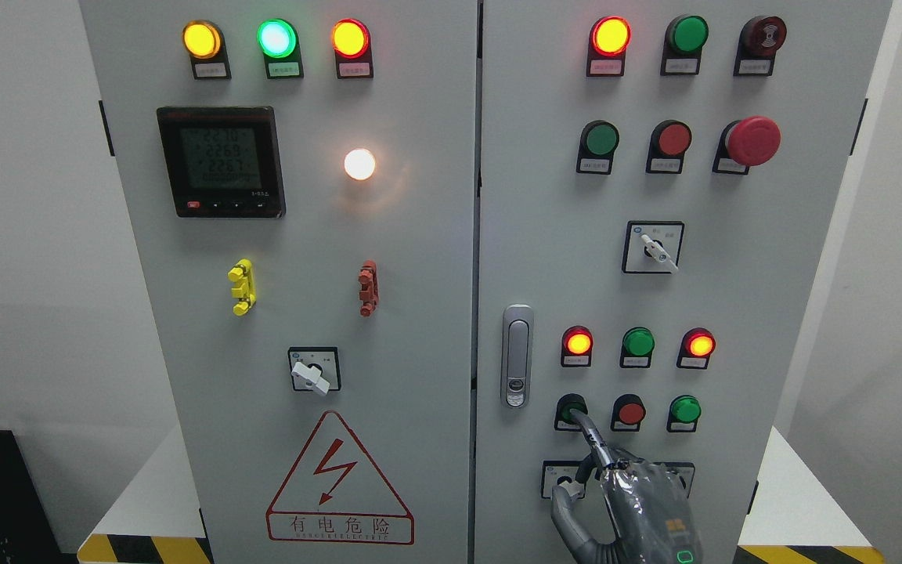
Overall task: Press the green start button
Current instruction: 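Press the green push button inward with the right hand's fingertip, then withdraw the right hand downward away from the button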
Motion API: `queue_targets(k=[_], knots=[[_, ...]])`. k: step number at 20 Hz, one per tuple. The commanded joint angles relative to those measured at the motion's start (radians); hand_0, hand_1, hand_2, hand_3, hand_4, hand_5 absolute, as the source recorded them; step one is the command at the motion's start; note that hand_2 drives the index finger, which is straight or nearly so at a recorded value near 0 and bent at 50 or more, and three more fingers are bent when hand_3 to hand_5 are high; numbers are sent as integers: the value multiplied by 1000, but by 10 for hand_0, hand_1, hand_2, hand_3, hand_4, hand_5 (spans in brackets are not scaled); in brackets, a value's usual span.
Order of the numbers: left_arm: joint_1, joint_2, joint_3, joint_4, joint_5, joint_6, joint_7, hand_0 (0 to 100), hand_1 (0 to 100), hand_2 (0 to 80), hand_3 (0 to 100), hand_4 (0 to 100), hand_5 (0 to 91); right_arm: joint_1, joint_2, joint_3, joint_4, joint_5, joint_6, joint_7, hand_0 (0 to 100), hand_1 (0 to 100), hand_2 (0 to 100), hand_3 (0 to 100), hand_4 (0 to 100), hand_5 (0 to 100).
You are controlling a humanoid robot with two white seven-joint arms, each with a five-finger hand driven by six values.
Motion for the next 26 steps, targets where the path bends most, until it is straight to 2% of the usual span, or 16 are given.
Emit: queue_targets(k=[1,7,13,15,20,24,26], knots=[[0,0,0,0,0,0,0,120,556,0,0,0,0,11,1,-4,-39,-5,-2,0,673,410,0,625,652,622],[0,0,0,0,0,0,0,120,556,0,0,0,0,49,1,-4,-84,-14,-4,9,680,415,0,632,654,622],[0,0,0,0,0,0,0,120,556,0,0,0,0,89,1,3,-134,-118,4,15,703,421,0,630,647,618],[0,0,0,0,0,0,0,120,556,0,0,0,0,100,1,5,-148,-176,10,39,720,425,0,627,649,611],[0,0,0,0,0,0,0,120,556,0,0,0,0,137,1,20,-186,-285,35,46,776,434,0,635,629,555],[0,0,0,0,0,0,0,120,556,0,0,0,0,175,-1,57,-226,-429,114,53,804,438,0,627,612,521],[0,0,0,0,0,0,0,120,556,0,0,0,0,193,-1,69,-251,-511,157,72,825,437,0,617,593,485]])
